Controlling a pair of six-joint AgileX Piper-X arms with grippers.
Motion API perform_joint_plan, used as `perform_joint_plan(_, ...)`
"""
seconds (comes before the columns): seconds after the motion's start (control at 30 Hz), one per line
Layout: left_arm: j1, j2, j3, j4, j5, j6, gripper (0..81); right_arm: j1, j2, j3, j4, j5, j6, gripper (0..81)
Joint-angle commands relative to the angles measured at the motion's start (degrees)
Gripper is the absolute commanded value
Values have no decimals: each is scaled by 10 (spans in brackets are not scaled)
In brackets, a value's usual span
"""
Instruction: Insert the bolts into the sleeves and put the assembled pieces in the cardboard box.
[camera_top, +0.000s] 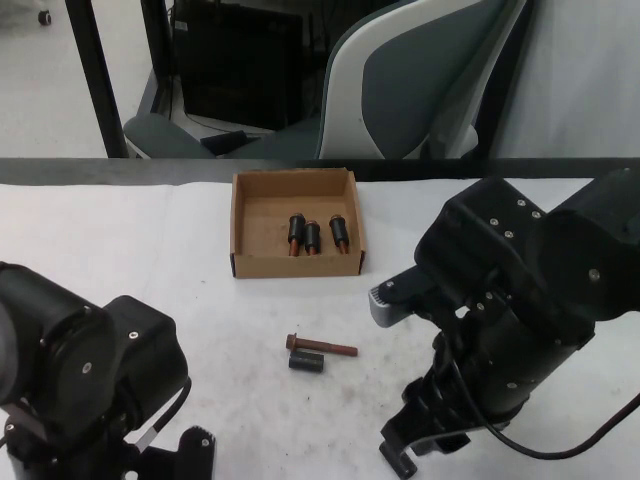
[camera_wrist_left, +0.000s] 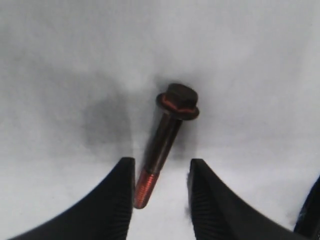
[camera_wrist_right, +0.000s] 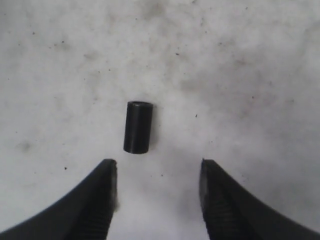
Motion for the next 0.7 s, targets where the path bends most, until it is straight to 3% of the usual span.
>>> perform_joint_plan(0.0, 0, 0, 1, -8, 28, 13, 348, -2, -1, -4, -15, -1, -5, 482)
perform_joint_plan(0.3, 0, 0, 1, -28, 26, 14, 349, -6, -1, -4, -28, -8, -5, 482)
perform_joint_plan(0.53, 0, 0, 1, -32, 26, 9, 494, -6, -1, -4, -28, -8, -16, 482)
perform_joint_plan(0.67, 0, 0, 1, -43, 35, 9, 498, -6, 11, -4, -28, -9, -21, 482)
